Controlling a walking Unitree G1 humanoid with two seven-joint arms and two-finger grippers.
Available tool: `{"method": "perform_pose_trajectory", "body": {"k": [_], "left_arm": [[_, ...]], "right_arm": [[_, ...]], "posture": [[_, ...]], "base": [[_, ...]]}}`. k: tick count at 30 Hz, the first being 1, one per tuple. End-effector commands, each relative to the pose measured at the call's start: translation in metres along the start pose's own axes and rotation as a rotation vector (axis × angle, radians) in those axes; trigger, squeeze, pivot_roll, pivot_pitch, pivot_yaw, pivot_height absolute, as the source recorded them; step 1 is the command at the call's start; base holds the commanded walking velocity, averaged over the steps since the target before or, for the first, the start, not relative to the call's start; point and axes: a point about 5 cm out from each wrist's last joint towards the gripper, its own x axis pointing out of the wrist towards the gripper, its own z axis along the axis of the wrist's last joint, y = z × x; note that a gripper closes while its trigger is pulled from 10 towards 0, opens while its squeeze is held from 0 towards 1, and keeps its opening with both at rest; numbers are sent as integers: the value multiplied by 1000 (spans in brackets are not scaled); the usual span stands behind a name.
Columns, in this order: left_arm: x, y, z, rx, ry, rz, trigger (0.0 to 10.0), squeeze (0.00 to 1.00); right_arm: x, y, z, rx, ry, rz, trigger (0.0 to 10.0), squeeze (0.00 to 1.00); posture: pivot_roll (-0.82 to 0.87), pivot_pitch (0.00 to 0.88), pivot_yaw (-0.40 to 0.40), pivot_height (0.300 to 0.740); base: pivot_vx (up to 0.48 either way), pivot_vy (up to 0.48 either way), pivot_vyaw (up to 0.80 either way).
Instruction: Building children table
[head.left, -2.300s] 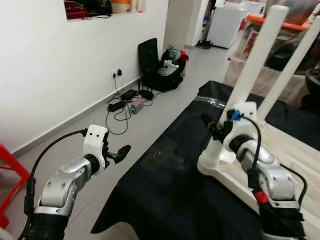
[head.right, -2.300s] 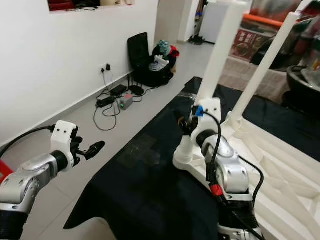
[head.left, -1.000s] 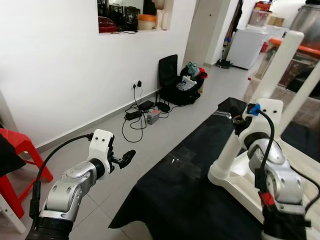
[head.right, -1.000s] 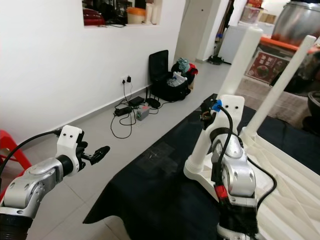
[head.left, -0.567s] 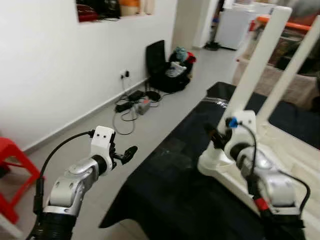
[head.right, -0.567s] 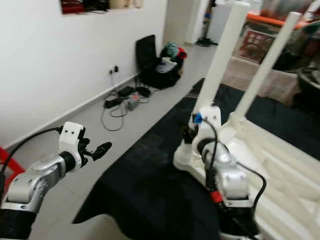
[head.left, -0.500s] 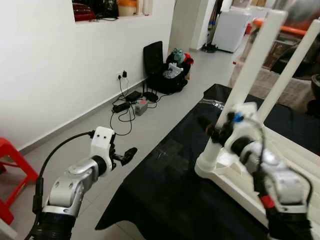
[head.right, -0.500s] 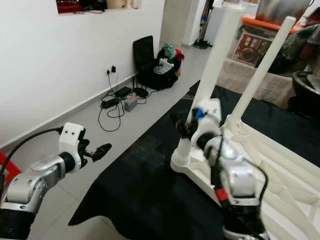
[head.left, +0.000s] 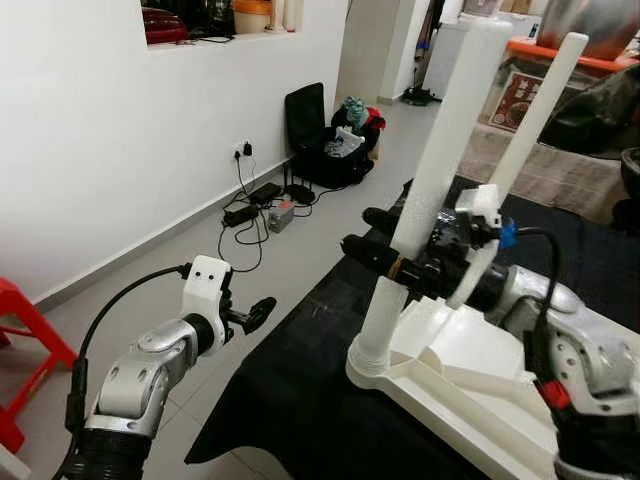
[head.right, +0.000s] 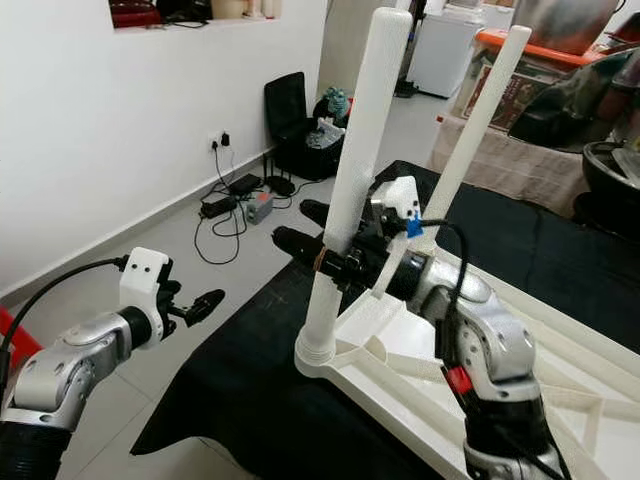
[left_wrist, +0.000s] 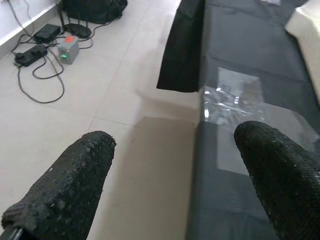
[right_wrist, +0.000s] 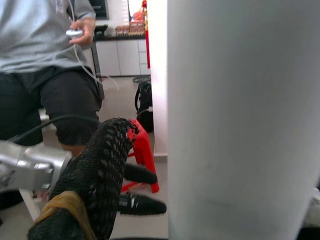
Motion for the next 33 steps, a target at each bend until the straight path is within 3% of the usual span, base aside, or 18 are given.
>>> {"method": "perform_pose_trajectory", "body": {"k": [1,2,5,7,9,11,16,17,20,23,24,25,27,28,30,31,32,33], "left_arm": [[-1,-2,-2,1,14,-10,10000,0],[-2,-1,-3,2,14,-9,10000,0],[-2,0,-3,4,18,-8,10000,0],[-2,-1,-4,3,18,-9,10000,0],[0,-3,-3,1,17,-8,10000,0],[1,-5,-3,-1,16,-9,10000,0],[1,-4,-2,-3,15,-4,10000,0],[1,0,-2,-1,24,11,10000,0],[1,0,-3,-1,27,14,10000,0],[2,-1,-3,-2,27,10,10000,0],[3,-2,-2,-3,26,7,10000,0],[3,-2,-2,-4,25,3,10000,0],[3,-3,-2,-4,25,1,10000,0],[3,-3,-2,-5,26,-1,10000,0],[3,-3,-3,-5,26,-3,10000,0],[3,-3,-3,-6,27,-6,10000,0],[3,-3,-3,-7,27,-9,10000,0],[3,-4,-2,-13,28,-21,10000,0]], "right_arm": [[6,0,-3,7,6,5,0,0],[7,-6,-4,6,2,-58,0,0],[3,-37,-16,-55,129,-386,0,0],[-9,-59,-26,-121,234,-683,0,0],[-43,-81,-43,-99,278,-1054,0,0],[-76,-87,-65,-43,329,-1297,0,0],[-89,-78,-76,-38,354,-1392,0,0],[-88,-68,-81,-37,361,-1399,0,0],[-85,-64,-83,-21,369,-1386,0,0],[-70,-58,-81,9,352,-1322,0,0],[-57,-55,-75,17,318,-1240,10000,0],[-45,-52,-67,20,266,-1160,10000,0],[-38,-49,-61,20,232,-1110,10000,0],[-29,-45,-54,33,185,-1032,10000,184],[-25,-42,-50,41,157,-986,10000,184],[-13,-29,-39,64,85,-790,10000,1000],[-5,-19,-30,74,36,-647,10000,1000],[-3,8,-18,60,-16,-353,10000,0]], "posture": [[133,0,-123,740],[132,0,-123,740],[126,0,-119,740],[118,0,-114,740],[105,0,-107,740],[111,0,-107,740],[99,0,-98,740],[96,0,-95,740],[94,0,-94,740],[90,0,-91,740],[89,0,-90,740],[89,0,-90,740],[89,0,-90,740],[91,0,-91,740],[91,0,-91,740],[94,0,-93,740],[95,0,-92,740],[94,0,-90,740]], "base": [[0,0,0],[0,0,0],[0,0,0],[0,0,0],[0,0,0],[0,0,0],[0,0,0],[0,0,0],[0,0,0],[0,0,0],[0,0,0],[0,0,0],[0,0,0],[0,0,0],[0,0,0],[0,0,0],[0,0,0],[0,0,0]]}}
